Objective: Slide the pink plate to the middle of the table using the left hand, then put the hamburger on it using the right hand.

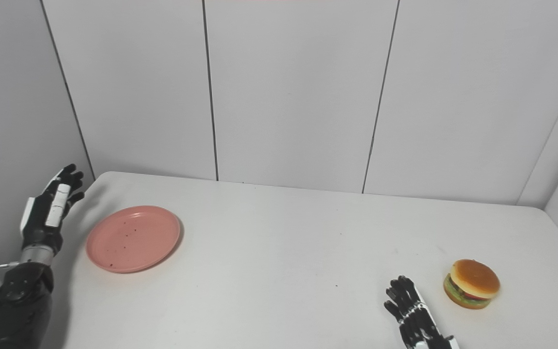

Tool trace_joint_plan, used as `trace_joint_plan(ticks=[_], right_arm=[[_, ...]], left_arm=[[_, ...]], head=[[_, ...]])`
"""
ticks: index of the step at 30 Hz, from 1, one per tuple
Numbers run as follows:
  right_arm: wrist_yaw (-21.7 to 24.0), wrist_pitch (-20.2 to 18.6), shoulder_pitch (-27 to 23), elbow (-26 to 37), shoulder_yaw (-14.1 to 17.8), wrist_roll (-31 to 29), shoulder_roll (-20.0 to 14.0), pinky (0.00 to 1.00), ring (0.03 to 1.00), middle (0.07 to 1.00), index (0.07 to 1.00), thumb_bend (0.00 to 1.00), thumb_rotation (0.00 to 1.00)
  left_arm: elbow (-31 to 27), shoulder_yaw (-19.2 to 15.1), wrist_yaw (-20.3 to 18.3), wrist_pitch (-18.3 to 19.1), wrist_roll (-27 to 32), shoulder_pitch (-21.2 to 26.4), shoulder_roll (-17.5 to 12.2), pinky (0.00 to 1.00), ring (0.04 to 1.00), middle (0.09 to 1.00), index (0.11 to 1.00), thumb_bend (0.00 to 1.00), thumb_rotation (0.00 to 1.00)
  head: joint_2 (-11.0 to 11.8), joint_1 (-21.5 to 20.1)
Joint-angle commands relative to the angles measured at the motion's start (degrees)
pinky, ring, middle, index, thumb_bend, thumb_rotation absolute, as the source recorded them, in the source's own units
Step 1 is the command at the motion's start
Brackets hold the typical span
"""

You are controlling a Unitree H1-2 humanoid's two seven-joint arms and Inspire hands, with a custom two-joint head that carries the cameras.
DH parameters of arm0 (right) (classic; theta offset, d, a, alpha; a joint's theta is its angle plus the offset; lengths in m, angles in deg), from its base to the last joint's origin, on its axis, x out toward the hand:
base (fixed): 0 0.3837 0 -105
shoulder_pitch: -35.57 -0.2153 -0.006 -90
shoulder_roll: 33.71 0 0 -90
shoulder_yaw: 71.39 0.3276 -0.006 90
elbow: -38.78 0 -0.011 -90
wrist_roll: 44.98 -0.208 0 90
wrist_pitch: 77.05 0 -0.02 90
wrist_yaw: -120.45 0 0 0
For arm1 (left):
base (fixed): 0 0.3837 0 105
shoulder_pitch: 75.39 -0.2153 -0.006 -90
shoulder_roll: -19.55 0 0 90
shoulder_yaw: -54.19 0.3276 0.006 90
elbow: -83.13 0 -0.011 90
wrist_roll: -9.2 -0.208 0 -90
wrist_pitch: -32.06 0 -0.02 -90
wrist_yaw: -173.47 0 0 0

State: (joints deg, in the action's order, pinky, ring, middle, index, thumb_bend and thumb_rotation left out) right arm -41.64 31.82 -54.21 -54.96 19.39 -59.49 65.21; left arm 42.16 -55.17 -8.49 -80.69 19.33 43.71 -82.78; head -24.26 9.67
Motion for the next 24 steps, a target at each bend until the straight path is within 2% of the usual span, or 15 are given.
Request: trace_joint_plan(ticks=[1,7,10,12,21,24], right_arm=[[-1.9,-2.7,-4.5,-9.3,2.1,0.5,-2.3,0.92,0.932,0.932,0.932,0.91,0.89],[-1.9,-2.8,-4.5,-9.4,2.3,0.2,-2.4,0.93,0.936,0.935,0.929,0.91,0.89],[-1.8,-3.0,-4.4,-9.2,2.3,0.0,-2.4,0.93,0.935,0.936,0.928,0.91,0.88],[-1.8,-3.0,-4.3,-9.0,2.2,0.0,-2.4,0.93,0.935,0.937,0.930,0.91,0.88],[-2.0,-3.5,-3.9,-8.0,2.1,0.0,-2.1,0.92,0.932,0.932,0.925,0.91,0.88],[-2.2,-3.7,-3.8,-7.6,2.1,0.1,-2.0,0.92,0.929,0.928,0.920,0.91,0.88]], left_arm=[[1.7,-0.7,-1.8,-4.0,1.8,5.4,-3.3,0.87,0.898,0.867,0.854,0.93,0.86],[10.6,-2.5,-4.0,-4.1,4.3,7.9,-3.8,0.88,0.904,0.857,0.850,0.94,0.84],[14.2,-2.2,-4.2,-4.1,4.1,9.2,-3.9,0.86,0.900,0.850,0.842,0.94,0.85],[14.9,-1.7,-4.2,-4.1,3.4,9.3,-3.8,0.83,0.899,0.855,0.846,0.94,0.86],[15.8,-0.2,-5.1,-4.0,3.1,9.2,-2.3,0.92,0.900,0.850,0.850,0.91,0.85],[16.5,0.8,-5.6,-4.1,3.1,9.4,-1.9,0.90,0.900,0.866,0.855,0.92,0.85]], head=[[-0.1,-0.1],[-0.5,-0.2],[-0.6,-0.3],[-0.7,-0.5],[-1.2,-1.0],[-1.3,-1.2]])
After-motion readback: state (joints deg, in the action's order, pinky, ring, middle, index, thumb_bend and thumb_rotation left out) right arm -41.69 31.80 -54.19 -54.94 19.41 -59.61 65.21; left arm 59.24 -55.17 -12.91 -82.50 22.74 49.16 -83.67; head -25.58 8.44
